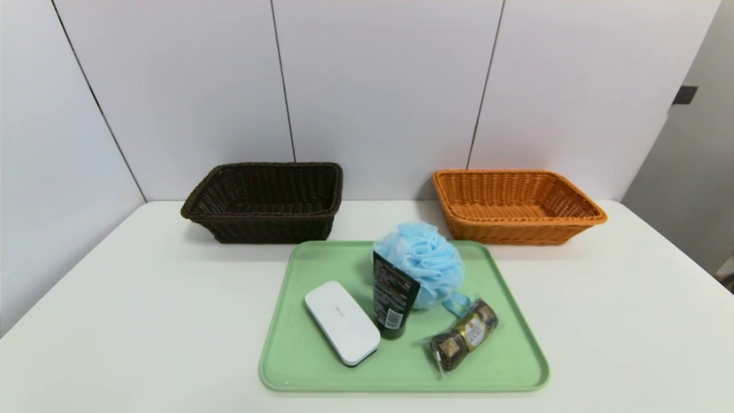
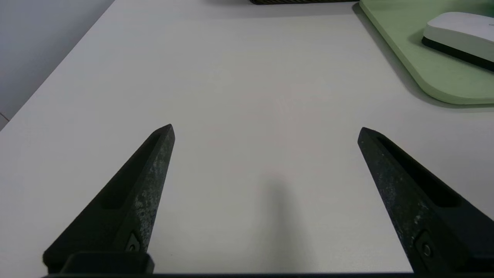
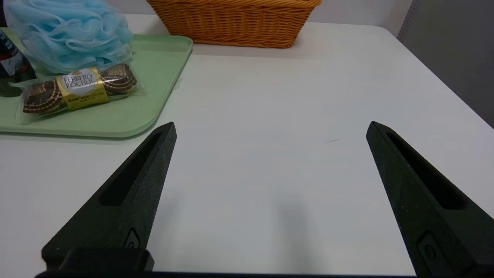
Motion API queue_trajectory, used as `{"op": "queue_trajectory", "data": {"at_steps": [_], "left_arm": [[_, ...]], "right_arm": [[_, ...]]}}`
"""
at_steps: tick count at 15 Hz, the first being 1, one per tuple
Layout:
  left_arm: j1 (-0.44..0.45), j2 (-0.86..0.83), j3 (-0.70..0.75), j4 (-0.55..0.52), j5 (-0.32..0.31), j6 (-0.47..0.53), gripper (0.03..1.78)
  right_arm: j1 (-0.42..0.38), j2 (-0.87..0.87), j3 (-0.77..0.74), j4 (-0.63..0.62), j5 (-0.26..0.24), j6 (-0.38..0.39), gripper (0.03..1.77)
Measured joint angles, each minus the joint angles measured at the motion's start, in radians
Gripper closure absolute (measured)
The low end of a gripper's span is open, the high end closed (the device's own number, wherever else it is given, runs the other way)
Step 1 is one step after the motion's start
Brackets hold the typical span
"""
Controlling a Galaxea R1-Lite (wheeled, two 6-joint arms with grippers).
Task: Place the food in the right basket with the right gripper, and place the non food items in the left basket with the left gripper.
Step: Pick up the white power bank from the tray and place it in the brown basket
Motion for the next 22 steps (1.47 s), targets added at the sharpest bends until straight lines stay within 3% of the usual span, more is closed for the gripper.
{"op": "queue_trajectory", "data": {"at_steps": [17,20,22], "left_arm": [[0.0,0.0,-0.001,0.0,0.002,0.0,0.12],[0.0,0.001,-0.043,0.014,0.002,-0.007,0.12],[0.0,0.021,-0.155,0.081,0.01,-0.013,0.12]], "right_arm": [[0.0,0.0,0.0,-0.002,-0.001,0.011,0.1],[0.0,0.001,-0.075,0.024,0.006,0.021,0.1],[0.0,0.017,-0.181,0.122,0.015,0.027,0.1]]}}
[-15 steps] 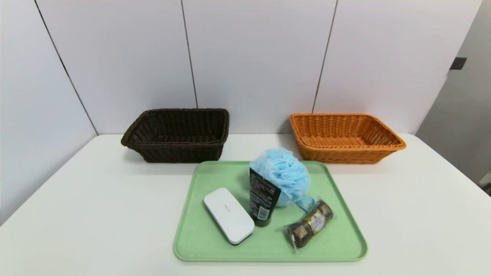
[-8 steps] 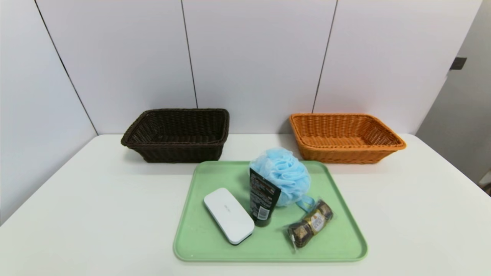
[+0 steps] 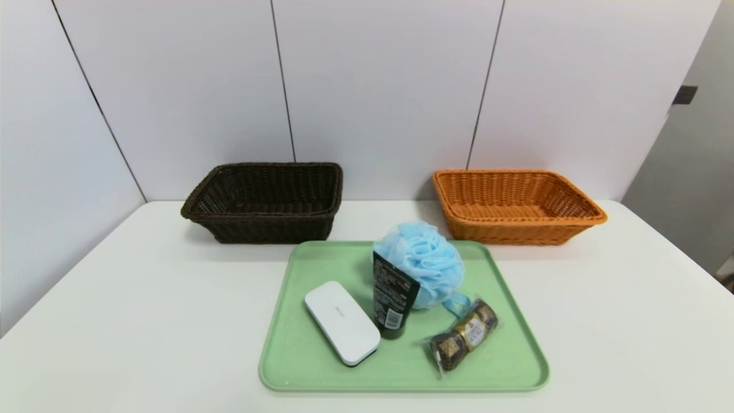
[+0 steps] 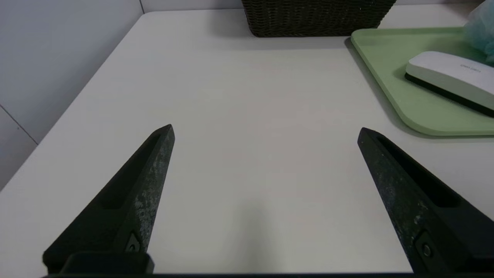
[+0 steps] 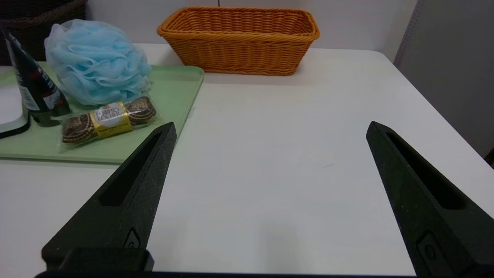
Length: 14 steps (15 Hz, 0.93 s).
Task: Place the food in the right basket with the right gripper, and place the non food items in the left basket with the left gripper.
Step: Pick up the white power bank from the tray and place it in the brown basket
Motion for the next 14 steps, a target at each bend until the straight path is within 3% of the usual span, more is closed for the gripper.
{"op": "queue_trajectory", "data": {"at_steps": [3,9,14], "left_arm": [[0.0,0.099,-0.18,0.114,0.004,-0.018,0.12],[0.0,0.444,-0.444,0.17,-0.005,-0.085,0.12],[0.0,0.744,-0.637,0.144,-0.097,-0.098,0.12]], "right_arm": [[0.0,0.078,-0.159,0.133,-0.003,0.007,0.1],[0.0,0.386,-0.399,0.202,0.0,0.018,0.1],[0.0,0.678,-0.577,0.203,0.044,0.049,0.1]]}}
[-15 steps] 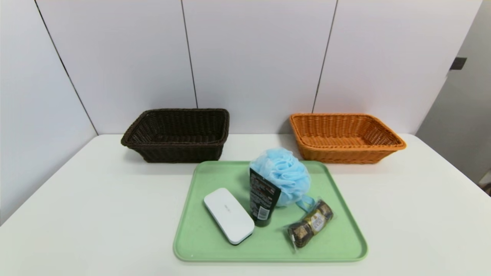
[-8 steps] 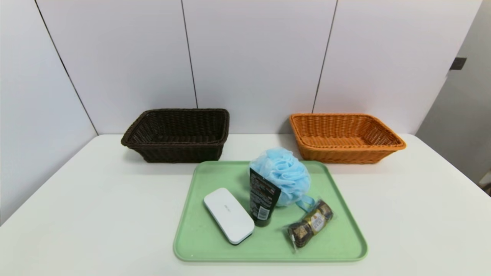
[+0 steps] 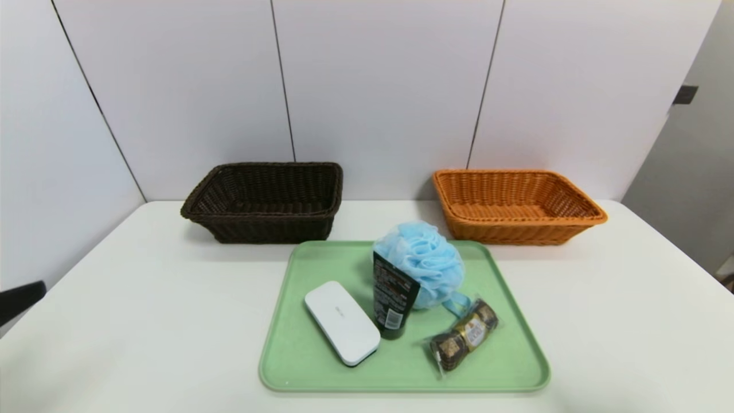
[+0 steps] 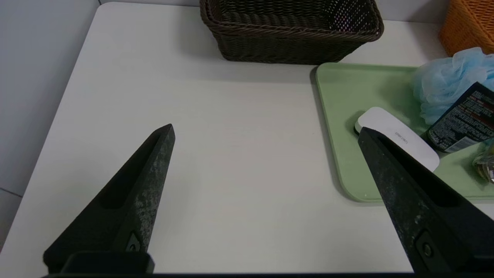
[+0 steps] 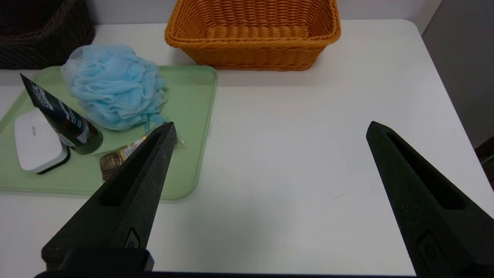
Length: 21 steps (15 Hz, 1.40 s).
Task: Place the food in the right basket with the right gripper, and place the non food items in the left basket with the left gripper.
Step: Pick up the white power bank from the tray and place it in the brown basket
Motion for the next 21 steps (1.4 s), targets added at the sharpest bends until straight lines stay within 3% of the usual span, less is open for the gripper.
{"op": "queue_trajectory", "data": {"at_steps": [3,6,7,15,18,21], "left_arm": [[-0.022,0.155,-0.129,-0.026,-0.022,0.003,0.12],[-0.105,0.25,-0.201,-0.029,-0.022,0.001,0.12],[-0.134,0.278,-0.221,-0.029,-0.021,0.001,0.12],[-0.351,0.476,-0.341,-0.022,-0.002,-0.003,0.12],[-0.447,0.556,-0.357,-0.02,0.045,-0.037,0.12],[-0.547,0.641,-0.402,0.027,0.111,-0.14,0.12]], "right_arm": [[0.001,0.173,-0.179,0.007,0.057,0.002,0.1],[0.023,0.299,-0.328,0.026,0.179,0.002,0.1],[0.047,0.326,-0.359,0.041,0.195,0.001,0.1],[0.265,0.462,-0.509,0.177,0.203,0.001,0.1],[0.305,0.495,-0.515,0.182,0.201,0.001,0.1],[0.321,0.519,-0.515,0.182,0.197,0.005,0.1]]}}
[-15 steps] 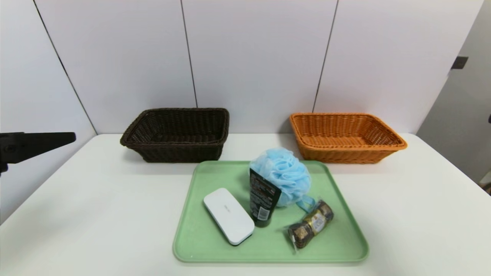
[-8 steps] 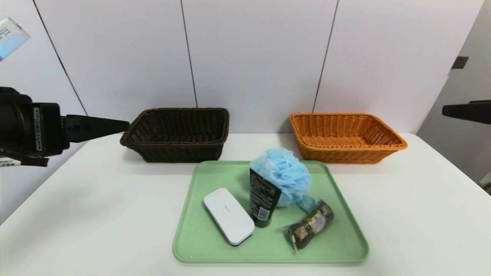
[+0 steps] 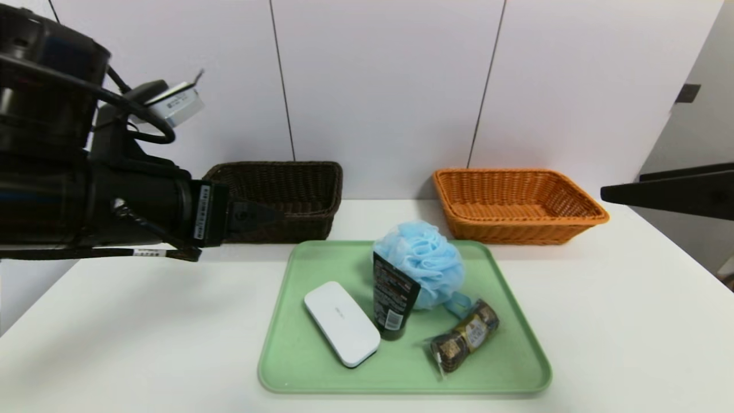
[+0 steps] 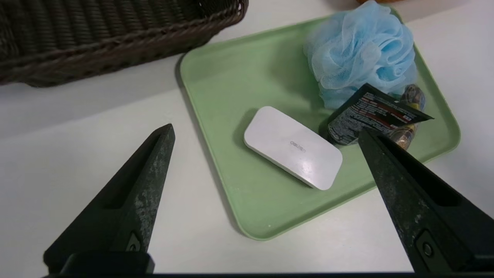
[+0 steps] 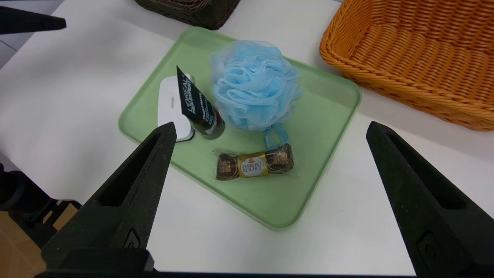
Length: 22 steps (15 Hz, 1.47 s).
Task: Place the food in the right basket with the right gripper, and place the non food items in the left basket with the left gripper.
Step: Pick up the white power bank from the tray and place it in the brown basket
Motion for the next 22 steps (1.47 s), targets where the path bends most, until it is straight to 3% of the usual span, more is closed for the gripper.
{"op": "queue_trajectory", "data": {"at_steps": [5,11,17,22], "left_arm": [[-0.12,0.145,-0.054,0.047,0.213,-0.136,0.12],[-0.21,0.289,-0.117,0.117,0.312,-0.32,0.12],[-0.265,0.384,-0.13,0.127,0.331,-0.391,0.12],[-0.267,0.467,-0.223,0.228,0.33,-0.494,0.12]], "right_arm": [[-0.006,0.028,0.006,-0.005,-0.001,0.034,0.1],[-0.009,0.05,0.023,-0.009,0.001,0.041,0.1],[-0.013,0.064,0.046,-0.012,0.001,0.052,0.1],[-0.033,0.068,0.09,-0.058,0.004,0.053,0.1]]}}
